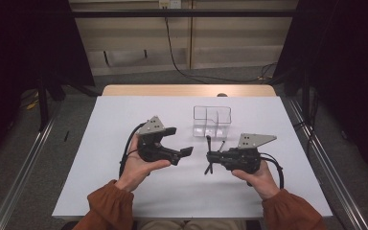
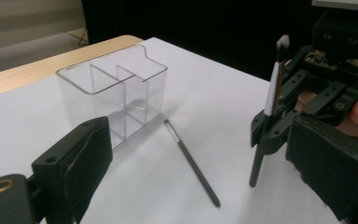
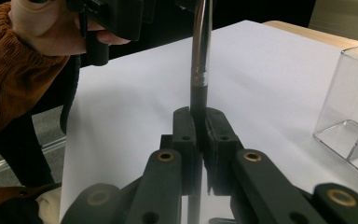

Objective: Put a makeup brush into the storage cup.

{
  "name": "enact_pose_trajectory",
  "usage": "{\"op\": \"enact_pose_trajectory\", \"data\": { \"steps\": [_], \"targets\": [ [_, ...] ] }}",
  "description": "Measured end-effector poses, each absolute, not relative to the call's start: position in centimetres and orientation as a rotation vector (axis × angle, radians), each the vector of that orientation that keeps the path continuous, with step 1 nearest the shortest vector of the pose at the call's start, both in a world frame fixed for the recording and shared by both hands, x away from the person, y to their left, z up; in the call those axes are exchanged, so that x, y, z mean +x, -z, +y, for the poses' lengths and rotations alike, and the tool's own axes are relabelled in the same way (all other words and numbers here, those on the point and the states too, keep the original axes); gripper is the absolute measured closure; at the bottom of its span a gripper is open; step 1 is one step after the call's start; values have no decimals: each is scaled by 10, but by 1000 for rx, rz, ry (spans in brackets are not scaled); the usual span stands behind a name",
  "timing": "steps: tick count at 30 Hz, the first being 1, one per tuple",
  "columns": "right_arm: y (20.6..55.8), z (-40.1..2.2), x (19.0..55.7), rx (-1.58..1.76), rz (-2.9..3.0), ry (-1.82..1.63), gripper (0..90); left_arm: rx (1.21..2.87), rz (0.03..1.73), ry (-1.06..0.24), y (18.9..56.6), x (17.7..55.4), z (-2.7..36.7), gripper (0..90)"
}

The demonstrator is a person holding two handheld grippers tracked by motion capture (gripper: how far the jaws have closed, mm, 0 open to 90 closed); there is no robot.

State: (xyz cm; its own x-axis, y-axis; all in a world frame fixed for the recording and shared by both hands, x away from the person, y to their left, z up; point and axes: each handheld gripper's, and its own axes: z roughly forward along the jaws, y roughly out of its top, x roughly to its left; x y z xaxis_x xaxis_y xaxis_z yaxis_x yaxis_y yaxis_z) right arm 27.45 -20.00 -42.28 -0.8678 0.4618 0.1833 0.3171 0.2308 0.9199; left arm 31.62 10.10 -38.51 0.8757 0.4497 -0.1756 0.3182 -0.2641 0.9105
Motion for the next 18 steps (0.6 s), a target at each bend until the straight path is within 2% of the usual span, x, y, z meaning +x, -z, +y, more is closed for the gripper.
{"op": "enact_pose_trajectory", "data": {
  "steps": [4, 18],
  "targets": [
    [422, -201, 274, 758, 2356, -1712, 837, 1870, 587, -157, 389, 315, 114, 33],
    [423, -201, 274, 767, 2358, -1706, 837, 1818, 661, -262, 394, 309, 156, 26]
  ]
}}
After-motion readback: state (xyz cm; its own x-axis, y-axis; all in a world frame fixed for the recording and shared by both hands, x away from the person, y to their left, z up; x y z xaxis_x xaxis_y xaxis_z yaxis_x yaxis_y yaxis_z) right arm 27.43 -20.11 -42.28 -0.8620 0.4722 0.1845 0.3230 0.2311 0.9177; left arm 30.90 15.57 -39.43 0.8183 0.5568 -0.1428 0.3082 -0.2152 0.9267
